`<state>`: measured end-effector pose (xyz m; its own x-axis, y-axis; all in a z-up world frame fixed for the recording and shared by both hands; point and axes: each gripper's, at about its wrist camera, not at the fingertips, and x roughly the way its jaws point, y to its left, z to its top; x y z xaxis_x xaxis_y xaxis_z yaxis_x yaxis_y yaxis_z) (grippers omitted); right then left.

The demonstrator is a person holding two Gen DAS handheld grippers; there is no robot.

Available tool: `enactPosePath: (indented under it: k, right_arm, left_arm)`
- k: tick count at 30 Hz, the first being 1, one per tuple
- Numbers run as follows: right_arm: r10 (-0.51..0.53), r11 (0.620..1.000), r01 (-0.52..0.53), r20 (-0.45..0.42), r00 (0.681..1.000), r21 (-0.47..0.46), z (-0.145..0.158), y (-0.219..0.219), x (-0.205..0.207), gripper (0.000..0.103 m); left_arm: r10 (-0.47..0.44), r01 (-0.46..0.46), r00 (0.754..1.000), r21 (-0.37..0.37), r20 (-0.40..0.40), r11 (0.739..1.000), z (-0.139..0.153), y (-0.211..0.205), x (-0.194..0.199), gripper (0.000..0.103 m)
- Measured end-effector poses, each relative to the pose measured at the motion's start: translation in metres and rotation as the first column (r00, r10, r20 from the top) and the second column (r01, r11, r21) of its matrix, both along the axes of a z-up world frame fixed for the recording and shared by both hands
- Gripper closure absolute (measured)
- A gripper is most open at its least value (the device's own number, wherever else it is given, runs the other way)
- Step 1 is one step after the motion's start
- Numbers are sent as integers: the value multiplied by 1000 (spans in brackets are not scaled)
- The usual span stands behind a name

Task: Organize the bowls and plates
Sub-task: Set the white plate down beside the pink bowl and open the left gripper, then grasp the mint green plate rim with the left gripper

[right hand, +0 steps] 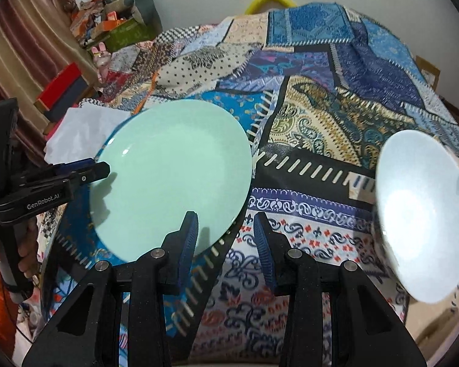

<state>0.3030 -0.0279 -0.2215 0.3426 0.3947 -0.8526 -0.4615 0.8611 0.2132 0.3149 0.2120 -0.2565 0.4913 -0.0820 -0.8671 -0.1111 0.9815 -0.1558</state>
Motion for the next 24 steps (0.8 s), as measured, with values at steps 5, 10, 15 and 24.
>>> enactPosePath:
  k: [5, 10, 15, 24]
  right_arm:
    - [9, 1000, -9, -44, 999, 7, -10, 4, 9, 69]
    - [32, 999, -32, -55, 998, -1, -13, 11, 14, 68]
    - [28, 1000, -27, -68, 997, 7, -16, 10, 19, 72]
    - [60, 997, -61, -15, 998, -40, -13, 12, 11, 81]
  left_arm:
    - [-22, 22, 1000, 3, 11, 1000, -6, -1, 10, 64]
    - [-44, 44, 999, -1, 18, 999, -9, -2, 16, 64]
    - [-84, 84, 996, 4, 21, 996, -9, -9, 17, 68]
    - [-79, 78, 996, 15, 29, 997, -8, -11, 13, 69]
